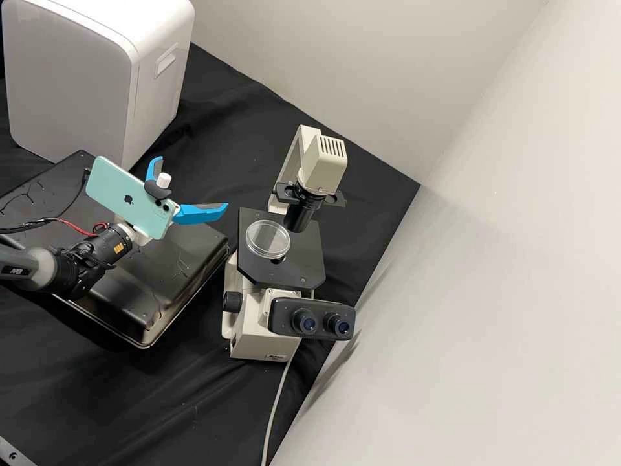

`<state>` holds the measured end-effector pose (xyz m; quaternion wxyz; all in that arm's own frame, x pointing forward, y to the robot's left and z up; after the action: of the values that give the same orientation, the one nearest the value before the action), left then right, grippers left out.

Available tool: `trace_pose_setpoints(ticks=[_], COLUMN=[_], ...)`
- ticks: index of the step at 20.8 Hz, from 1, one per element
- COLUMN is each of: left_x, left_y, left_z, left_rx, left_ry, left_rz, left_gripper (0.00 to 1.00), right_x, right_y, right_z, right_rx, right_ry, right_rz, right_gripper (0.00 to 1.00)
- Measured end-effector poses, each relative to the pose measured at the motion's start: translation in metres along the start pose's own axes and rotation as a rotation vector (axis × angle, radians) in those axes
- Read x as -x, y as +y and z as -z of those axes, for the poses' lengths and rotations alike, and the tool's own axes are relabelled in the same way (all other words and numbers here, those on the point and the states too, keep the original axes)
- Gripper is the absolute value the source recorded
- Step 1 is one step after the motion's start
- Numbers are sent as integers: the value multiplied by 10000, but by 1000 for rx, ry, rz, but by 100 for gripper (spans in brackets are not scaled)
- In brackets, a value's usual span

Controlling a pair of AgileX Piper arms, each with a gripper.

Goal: Place the petri dish on the bench

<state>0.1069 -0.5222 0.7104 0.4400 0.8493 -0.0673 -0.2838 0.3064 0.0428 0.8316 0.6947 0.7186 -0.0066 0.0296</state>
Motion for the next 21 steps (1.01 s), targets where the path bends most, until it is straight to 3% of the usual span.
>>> trace_pose_setpoints(ticks=[12,15,18,21], left_x=[3,24,52,60], left_y=[13,-2,-4,-1], left_z=[4,-46,-105,-114], left_rx=[4,7,-19,-21], left_ry=[1,-25,-64,-69], left_rz=[-7,2,5,3], left_gripper=[100,100,100,100], right_x=[7,26,34,88], right_y=[1,7,15,32], right_z=[-2,-5,-12,-110], right_rx=[0,0,1,3], right_ry=[4,15,19,-15], right_rz=[-4,-18,-27,-32], right_gripper=[100,100,100,100])
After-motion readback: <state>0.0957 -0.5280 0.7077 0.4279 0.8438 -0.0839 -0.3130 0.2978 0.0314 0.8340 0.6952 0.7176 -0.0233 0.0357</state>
